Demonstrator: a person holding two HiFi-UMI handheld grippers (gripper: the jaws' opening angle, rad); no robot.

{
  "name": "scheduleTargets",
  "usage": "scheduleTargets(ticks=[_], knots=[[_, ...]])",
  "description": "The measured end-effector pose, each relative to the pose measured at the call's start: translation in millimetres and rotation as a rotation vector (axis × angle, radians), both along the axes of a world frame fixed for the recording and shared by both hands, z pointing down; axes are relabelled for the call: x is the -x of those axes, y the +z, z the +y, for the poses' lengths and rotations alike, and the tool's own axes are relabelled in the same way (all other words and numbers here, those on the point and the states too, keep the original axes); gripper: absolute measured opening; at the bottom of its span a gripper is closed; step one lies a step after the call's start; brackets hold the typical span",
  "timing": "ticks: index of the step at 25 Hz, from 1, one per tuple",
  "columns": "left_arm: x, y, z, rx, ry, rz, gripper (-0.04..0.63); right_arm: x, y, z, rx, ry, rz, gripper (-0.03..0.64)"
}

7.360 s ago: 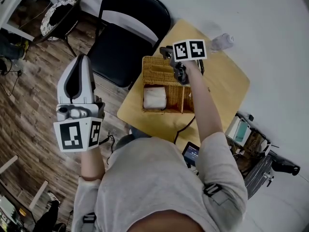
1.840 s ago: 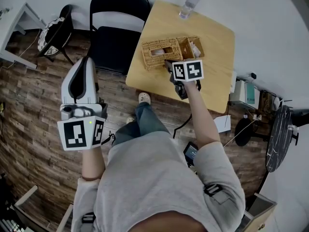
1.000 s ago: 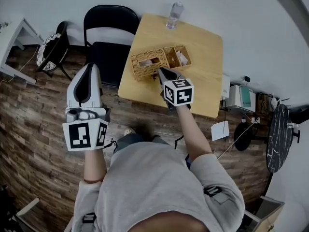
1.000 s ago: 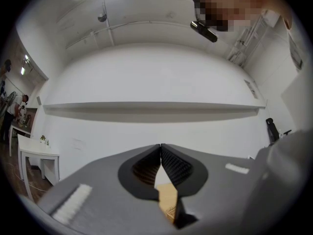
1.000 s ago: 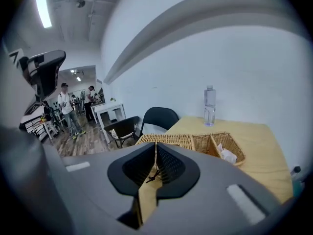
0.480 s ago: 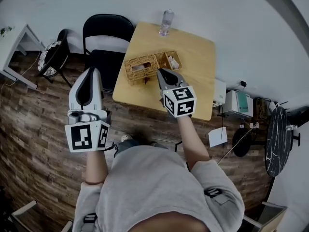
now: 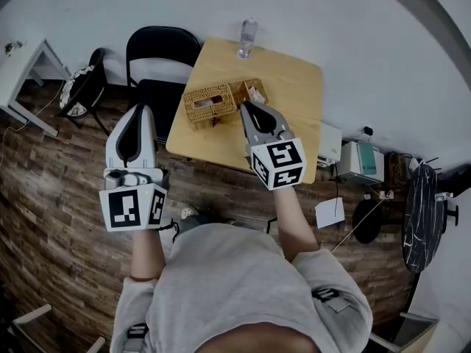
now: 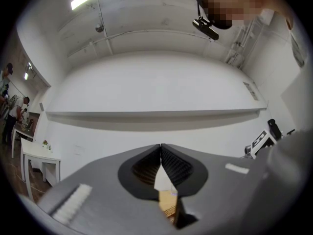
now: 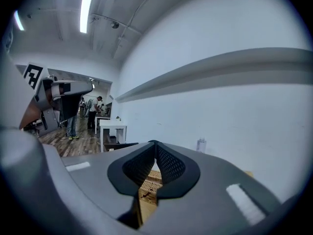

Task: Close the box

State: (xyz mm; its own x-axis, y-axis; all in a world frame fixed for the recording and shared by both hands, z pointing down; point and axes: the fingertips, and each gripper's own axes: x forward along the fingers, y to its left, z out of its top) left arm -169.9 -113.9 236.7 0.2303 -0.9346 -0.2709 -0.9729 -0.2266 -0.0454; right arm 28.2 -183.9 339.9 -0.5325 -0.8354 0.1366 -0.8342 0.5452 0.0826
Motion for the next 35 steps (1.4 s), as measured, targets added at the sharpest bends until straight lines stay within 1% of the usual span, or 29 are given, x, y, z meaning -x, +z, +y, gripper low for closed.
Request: scheduleTargets(ticks=[9, 20, 25, 35], knots=[[-22.1, -3.8, 12.9, -0.008, -0.003, 0.004, 0.058, -26.5, -41.2, 22.5, -0.094, 0.007, -0.028, 0.015], [-38.4, -5.6, 27.6, -0.012, -0.008, 0.004, 0.058, -51.5, -72.7, 48.5, -0.182, 0.029, -0.046, 0.015], [-42.9, -3.9, 32.9, -0.009, -0.011, 0.005, 0.058, -60.5, -79.9, 56.7, -0.207, 0.041, -0.040, 0.015], [-49.2, -3.0, 42.8, -0.009, -0.016, 0.011, 0.058, -76.4, -90.7, 71.4, -0.241, 0.069, -0.061, 0.015]])
